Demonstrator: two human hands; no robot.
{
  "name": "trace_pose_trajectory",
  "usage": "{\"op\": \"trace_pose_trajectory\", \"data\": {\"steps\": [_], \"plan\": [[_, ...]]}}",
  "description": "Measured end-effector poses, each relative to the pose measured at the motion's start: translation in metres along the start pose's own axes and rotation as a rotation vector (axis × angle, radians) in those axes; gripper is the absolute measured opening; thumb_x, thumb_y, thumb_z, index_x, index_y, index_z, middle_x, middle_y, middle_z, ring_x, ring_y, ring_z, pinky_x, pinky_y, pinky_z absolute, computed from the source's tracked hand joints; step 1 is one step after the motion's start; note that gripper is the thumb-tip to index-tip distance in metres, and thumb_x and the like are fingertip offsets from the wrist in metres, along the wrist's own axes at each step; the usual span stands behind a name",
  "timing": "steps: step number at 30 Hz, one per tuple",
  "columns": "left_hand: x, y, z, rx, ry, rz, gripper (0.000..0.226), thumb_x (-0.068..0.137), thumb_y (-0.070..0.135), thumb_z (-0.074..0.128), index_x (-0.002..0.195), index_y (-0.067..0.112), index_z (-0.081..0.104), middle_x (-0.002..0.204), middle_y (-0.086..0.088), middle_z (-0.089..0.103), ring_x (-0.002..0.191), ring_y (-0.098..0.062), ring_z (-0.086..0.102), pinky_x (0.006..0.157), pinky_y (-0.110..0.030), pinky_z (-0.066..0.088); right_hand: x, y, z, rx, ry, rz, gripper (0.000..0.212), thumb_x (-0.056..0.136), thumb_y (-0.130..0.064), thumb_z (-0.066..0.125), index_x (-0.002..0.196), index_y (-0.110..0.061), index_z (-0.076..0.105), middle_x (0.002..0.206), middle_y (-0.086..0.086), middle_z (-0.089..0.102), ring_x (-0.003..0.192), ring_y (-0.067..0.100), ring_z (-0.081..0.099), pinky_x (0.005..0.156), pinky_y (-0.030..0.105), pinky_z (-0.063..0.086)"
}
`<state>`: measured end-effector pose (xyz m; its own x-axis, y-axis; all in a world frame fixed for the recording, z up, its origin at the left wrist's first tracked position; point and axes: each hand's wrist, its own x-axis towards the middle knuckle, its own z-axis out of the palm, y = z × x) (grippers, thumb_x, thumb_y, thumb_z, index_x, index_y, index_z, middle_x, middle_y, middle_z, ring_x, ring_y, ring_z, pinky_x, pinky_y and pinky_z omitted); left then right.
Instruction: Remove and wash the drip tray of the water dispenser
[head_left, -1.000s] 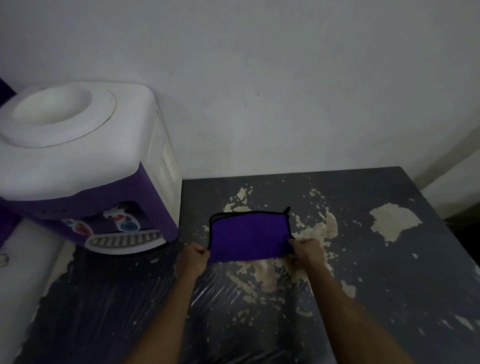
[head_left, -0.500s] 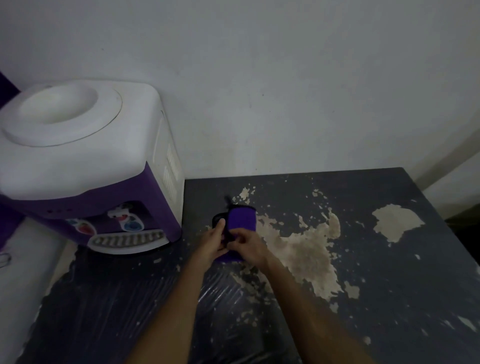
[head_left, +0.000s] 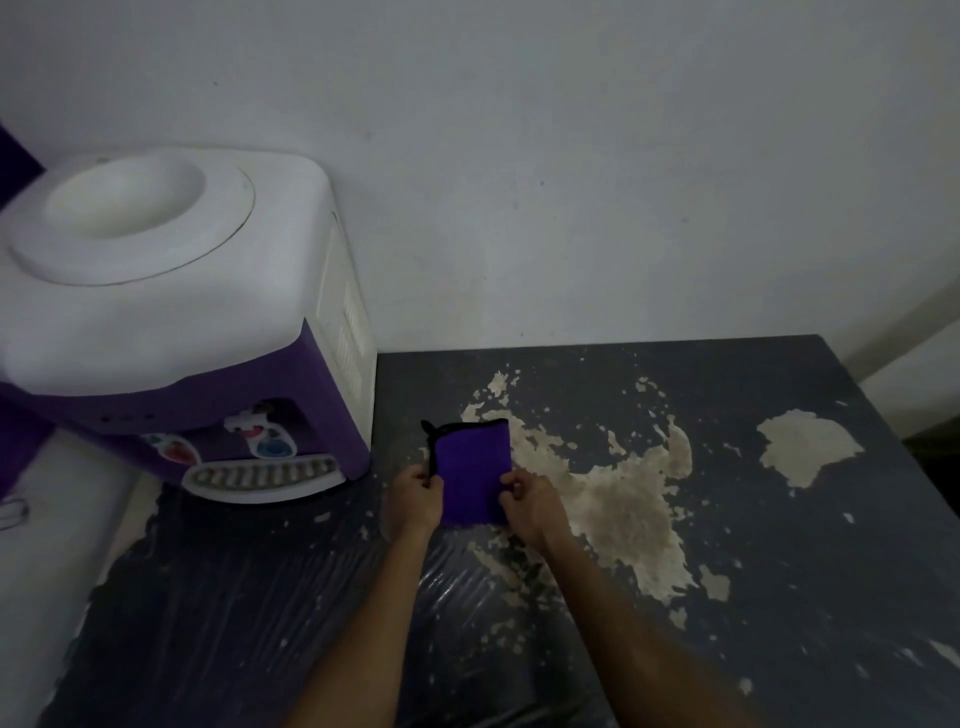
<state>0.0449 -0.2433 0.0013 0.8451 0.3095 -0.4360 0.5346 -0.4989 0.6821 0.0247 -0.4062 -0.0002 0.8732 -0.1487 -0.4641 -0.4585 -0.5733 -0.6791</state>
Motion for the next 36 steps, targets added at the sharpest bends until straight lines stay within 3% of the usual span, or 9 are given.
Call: {"op": "trace_pose_trajectory", "data": {"steps": [3, 5, 7, 10, 14, 26, 31, 36], "plan": [[-0.009, 0.002, 0.0, 0.248, 0.113, 0.026, 0.031, 0.091, 0.033, 0.057, 0.118, 0.018, 0.058, 0.122, -0.008, 0.058, 0.104, -0.024, 0.058, 0.076, -0.035, 0.047, 0.003, -0.001, 0.001, -0.184, 0.092, -0.058, 0.029, 0.096, -0.029, 0.054, 0.124, -0.024, 0.059, 0.123, 0.006, 0.056, 0.1, 0.017, 0.06, 0.093, 0.035, 0.052], [-0.009, -0.001, 0.002, 0.455, 0.18, 0.295, 0.043, 0.092, 0.035, 0.054, 0.134, 0.022, 0.048, 0.135, -0.007, 0.048, 0.118, -0.025, 0.05, 0.092, -0.04, 0.046, 0.006, -0.004, 0.002, -0.379, 0.176, -0.225, 0.043, 0.096, -0.039, 0.051, 0.138, -0.028, 0.05, 0.137, 0.006, 0.048, 0.117, 0.021, 0.052, 0.102, 0.037, 0.047], [-0.005, -0.006, 0.003, 0.654, 0.059, 0.53, 0.055, 0.097, 0.037, 0.044, 0.149, 0.025, 0.032, 0.154, -0.005, 0.031, 0.137, -0.025, 0.034, 0.11, -0.041, 0.035, 0.012, -0.004, 0.006, -0.593, 0.106, -0.359, 0.062, 0.098, -0.05, 0.043, 0.154, -0.027, 0.029, 0.159, 0.009, 0.027, 0.143, 0.03, 0.03, 0.116, 0.043, 0.032], [0.008, -0.021, 0.008, 0.84, -0.139, 0.533, 0.067, 0.099, 0.05, 0.03, 0.155, 0.025, 0.004, 0.164, 0.001, -0.003, 0.151, -0.027, -0.001, 0.121, -0.048, 0.006, 0.022, 0.007, 0.015, -0.836, -0.063, -0.373, 0.085, 0.096, -0.068, 0.023, 0.158, -0.016, -0.003, 0.166, 0.012, -0.009, 0.153, 0.031, -0.007, 0.124, 0.047, 0.005], [0.03, -0.026, 0.011, 0.903, -0.185, 0.534, 0.073, 0.097, 0.06, 0.022, 0.154, 0.026, -0.009, 0.162, 0.002, -0.017, 0.15, -0.031, -0.014, 0.12, -0.052, -0.006, 0.038, 0.017, 0.018, -0.905, -0.049, -0.378, 0.091, 0.093, -0.074, 0.013, 0.157, -0.013, -0.011, 0.164, 0.014, -0.015, 0.153, 0.031, -0.013, 0.123, 0.048, -0.004], [0.09, 0.011, 0.014, 0.925, -0.234, 0.492, 0.076, 0.095, 0.062, 0.026, 0.154, 0.029, -0.011, 0.161, 0.002, -0.021, 0.149, -0.033, -0.016, 0.118, -0.053, -0.007, 0.104, -0.02, -0.001, -0.94, -0.13, -0.336, 0.096, 0.091, -0.076, 0.023, 0.157, -0.017, -0.014, 0.165, 0.01, -0.018, 0.153, 0.032, -0.012, 0.124, 0.051, -0.001], [0.076, 0.025, -0.004, 0.771, -0.241, 0.513, 0.068, 0.098, 0.047, 0.038, 0.155, 0.027, 0.006, 0.164, 0.002, -0.003, 0.15, -0.029, -0.003, 0.122, -0.05, 0.004, 0.096, -0.03, -0.014, -0.877, -0.132, -0.302, 0.088, 0.094, -0.07, 0.032, 0.159, -0.022, -0.003, 0.167, 0.007, -0.008, 0.153, 0.033, -0.008, 0.122, 0.052, 0.004], [0.059, 0.035, -0.039, 0.746, -0.296, 0.47, 0.063, 0.098, 0.046, 0.04, 0.153, 0.022, 0.022, 0.158, -0.006, 0.028, 0.142, -0.027, 0.028, 0.115, -0.042, 0.027, 0.075, -0.045, -0.044, -0.764, -0.115, -0.265, 0.078, 0.098, -0.062, 0.033, 0.159, -0.022, 0.006, 0.166, 0.007, 0.01, 0.153, 0.033, -0.002, 0.121, 0.053, 0.012]]}}
